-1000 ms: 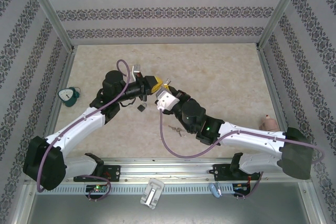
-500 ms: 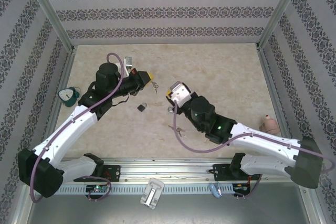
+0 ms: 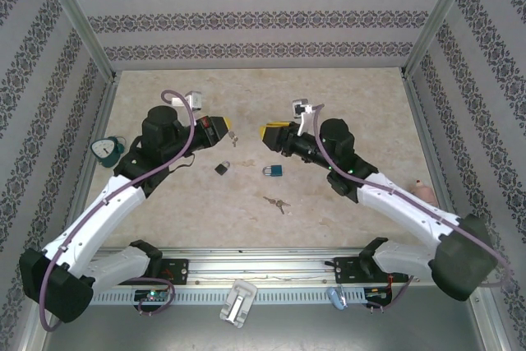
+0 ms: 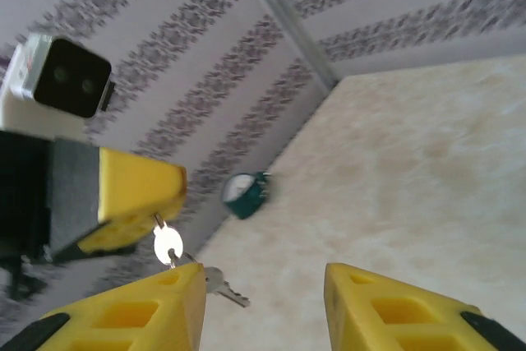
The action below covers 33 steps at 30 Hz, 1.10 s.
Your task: Unlock with the key
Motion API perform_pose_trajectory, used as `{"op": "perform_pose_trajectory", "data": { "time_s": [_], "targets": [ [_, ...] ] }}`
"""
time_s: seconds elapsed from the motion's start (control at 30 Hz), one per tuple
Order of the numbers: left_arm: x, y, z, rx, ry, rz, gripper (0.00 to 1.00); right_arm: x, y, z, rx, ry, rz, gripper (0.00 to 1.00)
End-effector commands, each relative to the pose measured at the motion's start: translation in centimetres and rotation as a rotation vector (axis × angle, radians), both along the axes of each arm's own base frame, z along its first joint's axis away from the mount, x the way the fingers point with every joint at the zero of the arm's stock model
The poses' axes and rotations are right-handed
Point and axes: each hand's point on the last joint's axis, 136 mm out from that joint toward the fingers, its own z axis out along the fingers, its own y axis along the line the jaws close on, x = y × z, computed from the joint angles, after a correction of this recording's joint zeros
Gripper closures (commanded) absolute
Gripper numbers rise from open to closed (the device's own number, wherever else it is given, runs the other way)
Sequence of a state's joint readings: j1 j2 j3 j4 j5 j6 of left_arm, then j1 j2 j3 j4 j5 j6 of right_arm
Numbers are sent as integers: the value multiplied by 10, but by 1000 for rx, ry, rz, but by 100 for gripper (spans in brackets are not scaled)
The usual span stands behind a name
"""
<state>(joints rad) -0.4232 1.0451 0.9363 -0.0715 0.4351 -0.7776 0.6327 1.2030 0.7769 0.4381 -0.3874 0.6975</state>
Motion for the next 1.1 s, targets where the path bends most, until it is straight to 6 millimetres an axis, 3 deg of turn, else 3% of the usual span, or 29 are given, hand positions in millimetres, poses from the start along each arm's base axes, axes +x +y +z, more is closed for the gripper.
{"op": "perform_pose_trajectory", "data": {
  "time_s": [0.0,0.2,0.5,0.77,1.07],
  "targets": [
    [-5,-6,28,-74,-142,-44,100,-14,14,29,228,56,155,59],
    [-16,-13,42,-135,-209,-83,100,-24,24,48,368,41,273,52],
    [-23,-21,51,-189,-229,-126,100,-30,38,47,370,42,324,50],
    [-23,-21,51,-213,-233,-124,100,-37,50,45,360,46,370,58],
    [-22,-22,48,-213,-226,-126,100,-41,51,51,366,30,385,59]
  ]
}}
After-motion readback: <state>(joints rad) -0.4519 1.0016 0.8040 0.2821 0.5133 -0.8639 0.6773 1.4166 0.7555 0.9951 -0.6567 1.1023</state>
